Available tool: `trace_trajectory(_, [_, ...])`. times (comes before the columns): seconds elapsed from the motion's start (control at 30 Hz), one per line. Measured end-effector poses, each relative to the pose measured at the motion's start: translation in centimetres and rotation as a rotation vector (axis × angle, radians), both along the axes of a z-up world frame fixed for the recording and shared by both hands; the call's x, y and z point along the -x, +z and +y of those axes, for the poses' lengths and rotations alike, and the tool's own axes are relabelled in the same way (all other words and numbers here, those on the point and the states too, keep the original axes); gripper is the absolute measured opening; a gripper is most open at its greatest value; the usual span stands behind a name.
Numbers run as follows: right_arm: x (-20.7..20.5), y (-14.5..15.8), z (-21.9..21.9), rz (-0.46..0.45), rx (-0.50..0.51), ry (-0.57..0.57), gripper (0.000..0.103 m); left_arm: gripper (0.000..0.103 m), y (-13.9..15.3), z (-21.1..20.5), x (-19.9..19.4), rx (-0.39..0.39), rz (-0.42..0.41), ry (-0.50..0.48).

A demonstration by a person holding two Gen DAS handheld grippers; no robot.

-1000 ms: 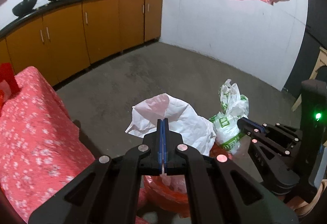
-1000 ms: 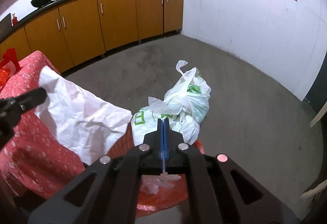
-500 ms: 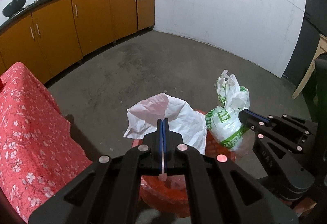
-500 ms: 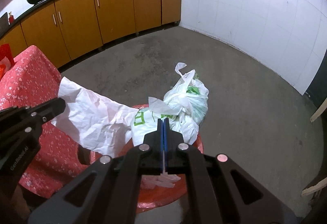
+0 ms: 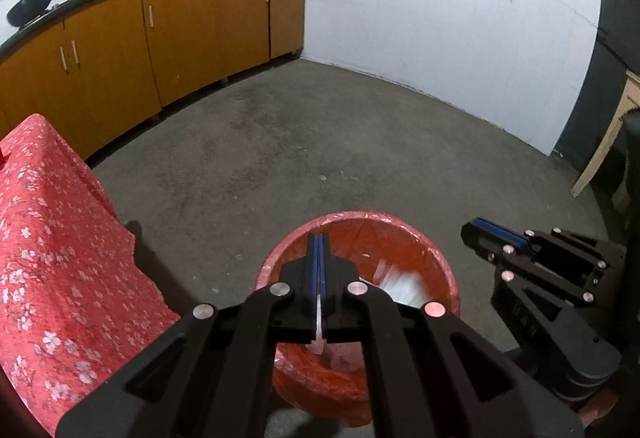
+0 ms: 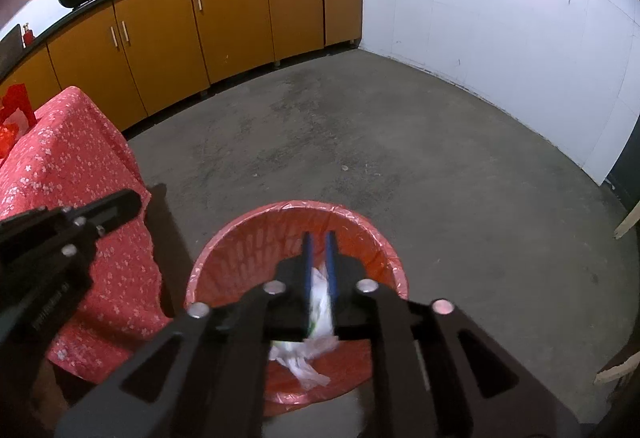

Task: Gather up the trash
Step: 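Move both open grippers back over the table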

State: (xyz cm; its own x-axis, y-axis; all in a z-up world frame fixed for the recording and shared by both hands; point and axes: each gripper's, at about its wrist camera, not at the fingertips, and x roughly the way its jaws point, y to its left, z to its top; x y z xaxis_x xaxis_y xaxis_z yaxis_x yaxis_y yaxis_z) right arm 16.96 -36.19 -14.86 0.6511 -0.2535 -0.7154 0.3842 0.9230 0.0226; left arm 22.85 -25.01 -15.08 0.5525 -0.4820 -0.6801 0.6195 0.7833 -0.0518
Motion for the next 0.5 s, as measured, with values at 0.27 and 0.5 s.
trace_trajectory(0.27, [0.1, 2.1, 0.4, -0.059, 0.012, -0.005, 0.018, 0.003, 2.7, 3.9, -1.1, 0.076, -0.015, 0.084])
trace_trajectory(0.5, [-2.0, 6.9, 6.0, -0.149, 0.035, 0.141, 0.024, 0.035, 7.3, 11.5, -0.4, 0.144, -0.105, 0.2])
